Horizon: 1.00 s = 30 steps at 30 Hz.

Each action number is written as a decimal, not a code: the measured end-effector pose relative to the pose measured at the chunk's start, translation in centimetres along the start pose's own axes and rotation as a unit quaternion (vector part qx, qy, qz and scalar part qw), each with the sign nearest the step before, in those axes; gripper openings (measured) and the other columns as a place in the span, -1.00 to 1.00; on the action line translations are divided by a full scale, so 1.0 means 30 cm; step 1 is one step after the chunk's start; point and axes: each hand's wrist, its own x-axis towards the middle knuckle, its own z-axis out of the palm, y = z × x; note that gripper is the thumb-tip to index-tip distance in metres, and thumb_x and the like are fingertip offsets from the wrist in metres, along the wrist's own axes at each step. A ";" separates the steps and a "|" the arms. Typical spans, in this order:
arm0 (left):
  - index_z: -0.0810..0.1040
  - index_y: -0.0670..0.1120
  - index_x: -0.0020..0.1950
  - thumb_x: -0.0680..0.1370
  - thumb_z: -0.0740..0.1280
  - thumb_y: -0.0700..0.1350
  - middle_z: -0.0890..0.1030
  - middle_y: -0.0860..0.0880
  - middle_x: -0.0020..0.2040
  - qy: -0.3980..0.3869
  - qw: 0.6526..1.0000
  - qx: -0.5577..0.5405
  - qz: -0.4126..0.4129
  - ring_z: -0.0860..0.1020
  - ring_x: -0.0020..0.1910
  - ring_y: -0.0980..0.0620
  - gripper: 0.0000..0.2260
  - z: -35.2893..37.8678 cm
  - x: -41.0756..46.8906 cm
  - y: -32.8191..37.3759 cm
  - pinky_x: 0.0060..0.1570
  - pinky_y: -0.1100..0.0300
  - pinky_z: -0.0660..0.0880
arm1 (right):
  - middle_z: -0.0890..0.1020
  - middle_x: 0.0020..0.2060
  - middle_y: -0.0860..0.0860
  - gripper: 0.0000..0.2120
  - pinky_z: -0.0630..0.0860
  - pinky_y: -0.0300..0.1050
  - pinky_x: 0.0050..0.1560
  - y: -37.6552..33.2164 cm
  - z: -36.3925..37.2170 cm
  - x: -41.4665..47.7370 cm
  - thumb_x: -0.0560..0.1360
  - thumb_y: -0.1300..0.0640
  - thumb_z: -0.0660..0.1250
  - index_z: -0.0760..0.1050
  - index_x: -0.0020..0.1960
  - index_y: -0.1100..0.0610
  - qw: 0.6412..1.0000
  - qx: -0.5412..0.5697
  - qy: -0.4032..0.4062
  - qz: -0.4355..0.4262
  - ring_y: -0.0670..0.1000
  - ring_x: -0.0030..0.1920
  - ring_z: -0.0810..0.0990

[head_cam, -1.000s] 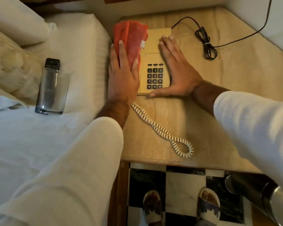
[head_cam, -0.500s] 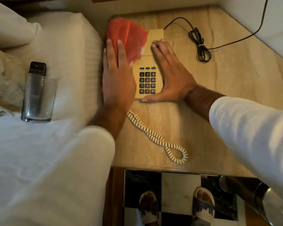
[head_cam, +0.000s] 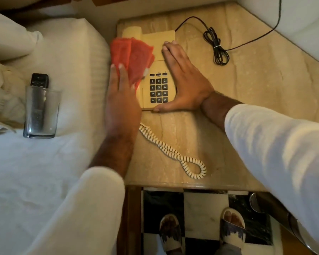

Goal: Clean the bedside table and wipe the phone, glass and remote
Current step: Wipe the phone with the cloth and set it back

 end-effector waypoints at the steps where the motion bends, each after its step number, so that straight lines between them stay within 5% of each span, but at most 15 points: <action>1: 0.22 -0.22 0.68 0.75 0.16 -0.17 0.26 -0.23 0.67 -0.017 1.000 -0.001 -0.025 0.30 0.63 -0.21 -0.52 -0.021 -0.026 -0.010 0.58 0.11 0.20 | -0.03 0.71 0.28 0.50 -0.09 0.08 0.71 -0.003 -0.013 -0.001 0.20 -0.63 0.44 -0.07 0.70 0.34 1.000 0.004 -0.010 -0.003 0.28 0.72 -0.09; 4: 0.36 -0.22 0.61 0.74 0.18 -0.16 0.47 -0.21 0.55 -0.025 0.995 0.020 -0.094 0.47 0.49 -0.22 -0.57 -0.094 -0.049 -0.011 0.51 -0.02 0.38 | -0.12 0.70 0.30 0.54 -0.16 0.09 0.70 0.012 -0.042 0.002 0.17 -0.59 0.51 -0.13 0.70 0.34 0.998 0.018 -0.047 -0.029 0.29 0.71 -0.17; 6: 0.44 -0.25 0.55 0.74 0.18 -0.16 0.53 -0.24 0.48 0.008 0.998 0.004 -0.069 0.51 0.44 -0.24 -0.61 -0.127 -0.062 0.049 0.46 -0.05 0.41 | -0.13 0.70 0.31 0.54 -0.13 0.13 0.71 0.036 -0.054 -0.010 0.17 -0.55 0.55 -0.14 0.70 0.33 0.997 0.018 -0.059 -0.051 0.31 0.71 -0.18; 10: 0.38 -0.24 0.60 0.74 0.19 -0.18 0.42 -0.20 0.59 0.090 0.996 -0.026 0.015 0.41 0.56 -0.13 -0.58 -0.087 -0.047 0.207 0.52 0.30 0.20 | -0.06 0.70 0.32 0.55 -0.05 0.06 0.71 0.037 -0.038 -0.022 0.16 -0.64 0.47 -0.11 0.71 0.32 0.997 0.017 -0.057 -0.045 0.30 0.71 -0.11; 13: 0.27 -0.22 0.66 0.73 0.15 -0.22 0.28 -0.15 0.67 0.065 0.997 -0.016 0.030 0.29 0.64 -0.08 -0.53 -0.006 0.083 0.296 0.59 0.30 0.07 | 0.02 0.69 0.31 0.55 0.05 0.07 0.71 0.033 -0.027 -0.020 0.14 -0.76 0.26 -0.07 0.71 0.31 0.998 0.014 -0.047 -0.039 0.29 0.71 -0.01; 19: 0.34 -0.13 0.61 0.73 0.16 -0.11 0.35 -0.10 0.61 -0.019 0.993 0.115 0.030 0.40 0.52 -0.11 -0.57 0.106 0.290 0.312 0.53 0.11 0.34 | -0.07 0.70 0.32 0.56 -0.08 -0.06 0.72 0.046 -0.016 -0.009 0.15 -0.74 0.31 -0.10 0.70 0.33 0.999 0.002 -0.034 -0.028 0.24 0.72 -0.07; 24: 0.14 -0.20 0.69 0.66 0.16 -0.26 0.13 -0.10 0.72 -0.037 0.996 0.075 0.033 0.28 0.57 -0.19 -0.42 0.108 0.042 0.251 0.60 0.07 0.24 | 0.03 0.70 0.30 0.47 -0.03 0.11 0.71 0.057 -0.021 -0.014 0.19 -0.64 0.36 -0.04 0.70 0.32 0.997 -0.022 -0.069 0.001 0.26 0.72 -0.05; 28: 0.17 -0.22 0.69 0.57 0.00 -0.31 0.10 -0.08 0.73 -0.092 0.995 0.042 0.014 0.25 0.57 -0.18 -0.36 0.094 -0.232 0.217 0.57 0.05 0.27 | 0.03 0.70 0.22 0.43 0.13 -0.06 0.69 0.045 -0.024 -0.006 0.14 -0.66 0.43 0.11 0.70 0.20 0.999 0.012 -0.029 -0.015 0.11 0.72 0.02; 30: 0.18 -0.21 0.69 0.61 0.07 -0.34 0.12 -0.07 0.73 -0.085 0.996 0.030 0.008 0.24 0.58 -0.17 -0.40 0.099 -0.260 0.212 0.57 0.08 0.21 | -0.01 0.71 0.19 0.43 0.17 -0.04 0.68 0.038 -0.036 -0.006 0.12 -0.65 0.46 0.10 0.71 0.13 0.999 0.030 -0.034 -0.009 0.10 0.72 0.04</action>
